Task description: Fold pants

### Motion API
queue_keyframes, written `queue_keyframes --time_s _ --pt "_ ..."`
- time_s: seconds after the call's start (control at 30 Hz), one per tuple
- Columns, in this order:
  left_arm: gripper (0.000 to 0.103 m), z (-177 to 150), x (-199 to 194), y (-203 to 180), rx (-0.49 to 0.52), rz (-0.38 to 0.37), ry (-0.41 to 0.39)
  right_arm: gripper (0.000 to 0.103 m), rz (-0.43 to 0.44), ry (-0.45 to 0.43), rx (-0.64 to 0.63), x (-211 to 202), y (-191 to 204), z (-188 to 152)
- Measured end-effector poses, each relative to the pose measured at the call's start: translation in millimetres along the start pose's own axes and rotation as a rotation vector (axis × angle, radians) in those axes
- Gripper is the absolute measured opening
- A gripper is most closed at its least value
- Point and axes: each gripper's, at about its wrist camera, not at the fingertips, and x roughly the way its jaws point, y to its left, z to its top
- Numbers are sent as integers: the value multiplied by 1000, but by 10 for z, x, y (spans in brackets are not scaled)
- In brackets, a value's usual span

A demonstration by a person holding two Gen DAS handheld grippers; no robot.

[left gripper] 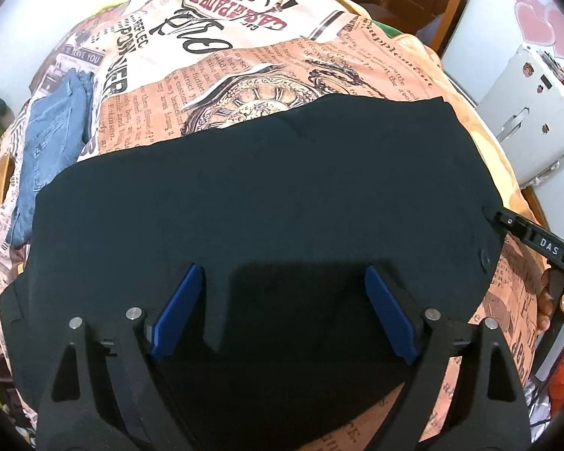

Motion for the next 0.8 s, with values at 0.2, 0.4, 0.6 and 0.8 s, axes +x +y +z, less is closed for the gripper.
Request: queue_keyframes --time_s 0.2,0.4,0.6,0.8 --pt "90 -2 -12 -8 2 7 -5 13 2 -20 -1 -52 -21 16" --pt "90 -24 -87 9 -1 19 -21 9 33 -31 -14 -176 75 17" --pt "90 -78 -305 127 -32 20 -73 8 93 -93 -35 -459 257 117" --pt "90 -169 -609 358 -81 22 -140 8 146 -162 -112 -747 649 254"
